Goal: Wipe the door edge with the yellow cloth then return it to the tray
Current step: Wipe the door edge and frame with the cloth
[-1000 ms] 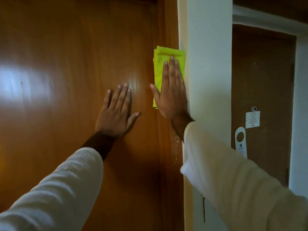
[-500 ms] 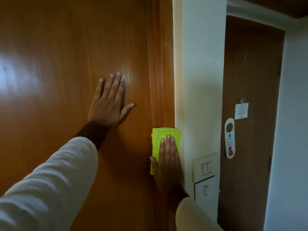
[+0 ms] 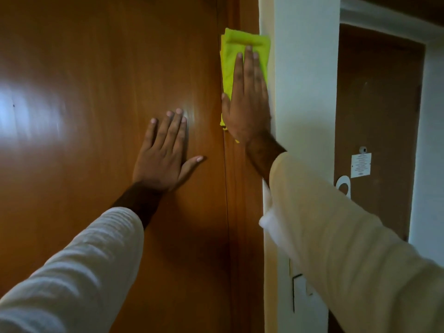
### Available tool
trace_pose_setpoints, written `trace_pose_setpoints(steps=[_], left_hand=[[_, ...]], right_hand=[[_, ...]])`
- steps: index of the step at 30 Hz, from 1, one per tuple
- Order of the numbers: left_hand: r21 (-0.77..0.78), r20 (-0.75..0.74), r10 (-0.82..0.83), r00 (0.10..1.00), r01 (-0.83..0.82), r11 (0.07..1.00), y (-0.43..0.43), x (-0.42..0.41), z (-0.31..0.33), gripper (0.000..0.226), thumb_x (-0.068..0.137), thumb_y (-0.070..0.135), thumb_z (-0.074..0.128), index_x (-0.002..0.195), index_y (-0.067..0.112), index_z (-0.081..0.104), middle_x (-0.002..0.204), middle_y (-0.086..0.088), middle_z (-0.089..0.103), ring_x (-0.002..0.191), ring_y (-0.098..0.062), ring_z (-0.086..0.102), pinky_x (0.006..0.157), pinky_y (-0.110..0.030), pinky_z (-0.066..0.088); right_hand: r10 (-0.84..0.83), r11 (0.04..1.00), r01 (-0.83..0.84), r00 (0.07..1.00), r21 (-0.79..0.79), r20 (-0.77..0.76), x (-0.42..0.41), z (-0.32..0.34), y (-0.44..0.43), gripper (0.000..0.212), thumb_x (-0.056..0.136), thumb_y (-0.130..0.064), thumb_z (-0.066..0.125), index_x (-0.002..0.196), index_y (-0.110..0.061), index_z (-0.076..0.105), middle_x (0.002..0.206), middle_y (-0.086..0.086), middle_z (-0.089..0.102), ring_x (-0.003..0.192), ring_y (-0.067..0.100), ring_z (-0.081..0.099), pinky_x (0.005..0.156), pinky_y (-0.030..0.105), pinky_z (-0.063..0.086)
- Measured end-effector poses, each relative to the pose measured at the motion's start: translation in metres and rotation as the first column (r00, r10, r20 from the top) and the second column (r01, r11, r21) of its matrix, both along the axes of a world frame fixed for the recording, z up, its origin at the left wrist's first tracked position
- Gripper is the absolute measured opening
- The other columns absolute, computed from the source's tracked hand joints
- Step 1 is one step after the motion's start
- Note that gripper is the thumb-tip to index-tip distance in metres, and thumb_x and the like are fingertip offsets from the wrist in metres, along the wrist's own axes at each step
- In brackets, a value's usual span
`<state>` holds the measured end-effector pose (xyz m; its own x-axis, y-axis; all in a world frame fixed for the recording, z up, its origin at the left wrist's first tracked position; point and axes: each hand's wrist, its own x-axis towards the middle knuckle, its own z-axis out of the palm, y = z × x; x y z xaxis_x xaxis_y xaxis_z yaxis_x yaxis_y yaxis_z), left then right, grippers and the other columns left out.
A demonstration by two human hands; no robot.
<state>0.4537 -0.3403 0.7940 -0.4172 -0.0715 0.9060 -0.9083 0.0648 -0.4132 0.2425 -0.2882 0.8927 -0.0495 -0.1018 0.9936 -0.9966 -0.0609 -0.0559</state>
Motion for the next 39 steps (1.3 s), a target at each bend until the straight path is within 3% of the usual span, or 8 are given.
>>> trace_pose_setpoints(steps=[5,12,15,20,28,31,34,39], left_hand=[[0.009,0.004,-0.001,1.0,0.001,1.0,0.006,0.0,0.0,0.096,0.101,0.075,0.022,0.166,0.004,0.012,0.176,-0.015,0.012,0.165,-0.029,0.011,0.133,-0.054,0.014],[0.036,-0.004,0.012,1.0,-0.012,0.999,0.009,-0.001,0.002,0.096,0.101,0.074,0.02,0.165,0.004,0.015,0.177,-0.015,0.01,0.165,-0.03,0.011,0.133,-0.054,0.013],[0.038,0.001,0.022,1.0,-0.022,0.999,0.009,-0.001,0.002,0.096,0.1,0.075,0.02,0.165,0.004,0.015,0.176,-0.015,0.01,0.165,-0.031,0.011,0.133,-0.053,0.014],[0.045,0.002,0.021,1.0,-0.021,0.999,0.01,-0.001,0.002,0.096,0.101,0.075,0.02,0.166,0.004,0.014,0.176,-0.015,0.01,0.165,-0.031,0.011,0.133,-0.053,0.014],[0.037,-0.001,0.021,1.0,-0.021,0.999,0.009,-0.001,0.001,0.096,0.101,0.074,0.021,0.166,0.004,0.013,0.177,-0.015,0.01,0.165,-0.029,0.011,0.132,-0.053,0.014],[0.035,0.004,0.019,1.0,-0.02,0.999,0.009,-0.001,0.001,0.096,0.101,0.074,0.021,0.166,0.004,0.014,0.176,-0.015,0.011,0.165,-0.03,0.012,0.132,-0.054,0.016],[0.032,0.005,0.016,1.0,-0.016,0.999,0.008,-0.001,0.001,0.096,0.101,0.074,0.021,0.166,0.004,0.014,0.176,-0.015,0.012,0.165,-0.03,0.012,0.132,-0.054,0.015],[0.047,0.011,0.01,1.0,-0.011,0.999,0.008,0.0,0.001,0.097,0.101,0.075,0.021,0.165,0.004,0.014,0.176,-0.015,0.012,0.165,-0.031,0.012,0.132,-0.054,0.015]], right_hand=[[-0.002,1.0,0.002,1.0,-0.004,0.02,0.0,-0.057,-0.002,0.075,0.099,-0.042,0.045,0.16,-0.008,0.019,0.17,0.014,0.019,0.158,0.032,0.019,0.125,0.043,0.029],[0.002,0.977,-0.008,1.0,0.212,0.026,-0.002,-0.284,0.007,0.077,0.104,-0.046,0.039,0.163,-0.013,0.003,0.173,0.008,-0.004,0.16,0.027,0.003,0.126,0.047,0.026],[-0.034,0.968,0.033,0.999,0.248,-0.002,-0.005,-0.331,0.007,0.08,0.102,-0.046,0.043,0.162,-0.011,0.002,0.172,0.01,-0.005,0.16,0.027,-0.002,0.124,0.047,0.024],[-0.033,0.967,0.039,0.999,0.252,-0.028,-0.003,-0.3,0.012,0.079,0.103,-0.045,0.041,0.162,-0.01,0.002,0.17,0.013,0.002,0.16,0.026,-0.006,0.125,0.047,0.024],[-0.031,0.998,0.034,0.998,0.054,-0.063,-0.004,-0.045,0.004,0.078,0.099,-0.041,0.051,0.161,-0.007,0.018,0.17,0.016,0.016,0.158,0.035,0.018,0.125,0.047,0.03],[-0.024,0.999,0.026,0.999,0.031,-0.041,-0.005,0.011,0.004,0.076,0.099,-0.041,0.05,0.161,-0.007,0.02,0.17,0.016,0.018,0.157,0.035,0.018,0.125,0.046,0.029],[-0.029,0.999,0.029,0.999,0.016,-0.02,-0.002,0.004,0.002,0.075,0.099,-0.04,0.049,0.161,-0.008,0.02,0.17,0.014,0.018,0.158,0.034,0.018,0.125,0.046,0.029],[-0.033,0.997,0.033,0.999,0.065,-0.011,-0.001,-0.108,0.005,0.078,0.098,-0.042,0.046,0.162,-0.009,0.013,0.171,0.013,0.012,0.159,0.032,0.014,0.126,0.045,0.028]])
